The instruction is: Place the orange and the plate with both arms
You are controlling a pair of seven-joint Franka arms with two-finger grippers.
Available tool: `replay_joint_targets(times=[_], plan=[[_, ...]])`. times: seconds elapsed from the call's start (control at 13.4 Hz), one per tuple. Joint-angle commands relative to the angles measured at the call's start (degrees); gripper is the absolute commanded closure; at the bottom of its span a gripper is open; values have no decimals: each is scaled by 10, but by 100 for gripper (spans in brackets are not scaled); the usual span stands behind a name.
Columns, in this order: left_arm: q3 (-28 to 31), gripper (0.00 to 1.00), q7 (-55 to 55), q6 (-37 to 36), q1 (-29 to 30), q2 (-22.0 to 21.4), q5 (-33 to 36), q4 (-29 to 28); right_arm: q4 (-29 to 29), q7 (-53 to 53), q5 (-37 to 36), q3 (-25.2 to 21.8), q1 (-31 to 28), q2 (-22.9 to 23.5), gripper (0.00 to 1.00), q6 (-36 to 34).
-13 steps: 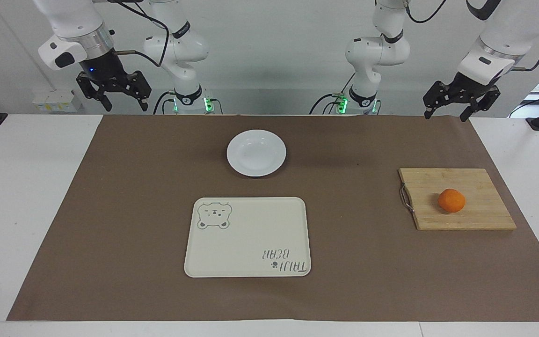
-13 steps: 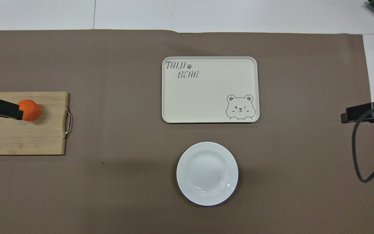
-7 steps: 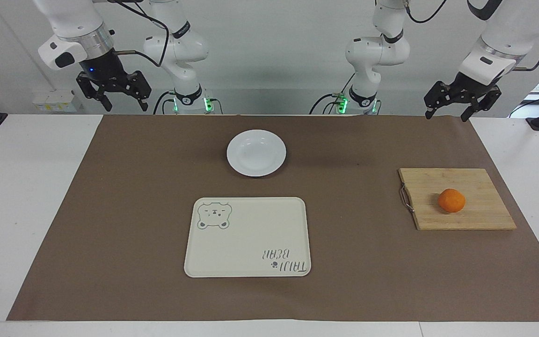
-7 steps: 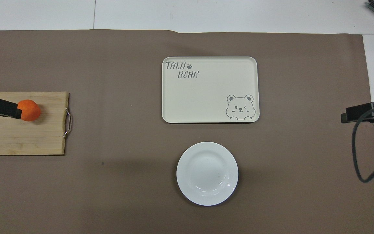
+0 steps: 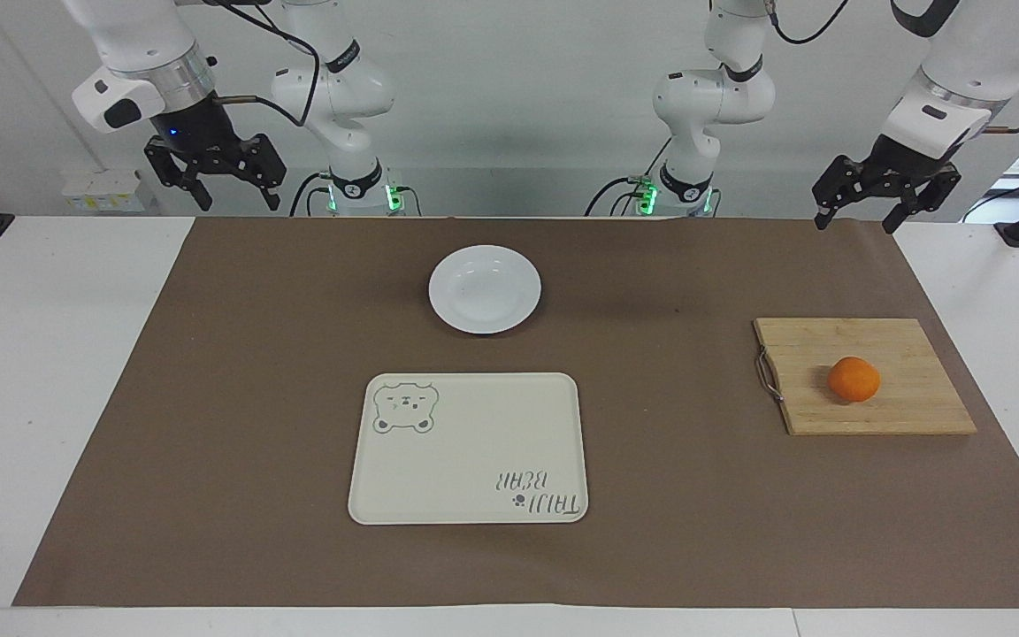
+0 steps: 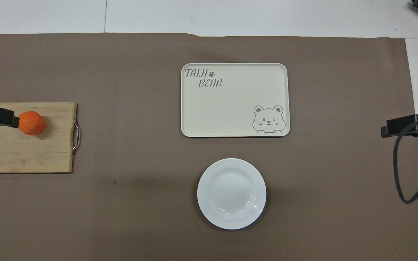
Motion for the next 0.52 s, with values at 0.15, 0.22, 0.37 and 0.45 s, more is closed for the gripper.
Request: replay_joint_targets(times=[0.15,0.22,0.37,0.45], plan=[[0,0,8,25,11,-9,-4,-13,-9,-6,6,2,-4,-7,0,-1],[0,0,8,26,11,-8,-4,-13,-11,-8,6,2,-5,-7,0,0],[0,0,23,29,18,-9,-4,-19,-12,-9,6,2,-5,-7,0,0],[0,0,46,34,34,-7,-4,-20,-13,-7,6,2,-4,-8,0,1]])
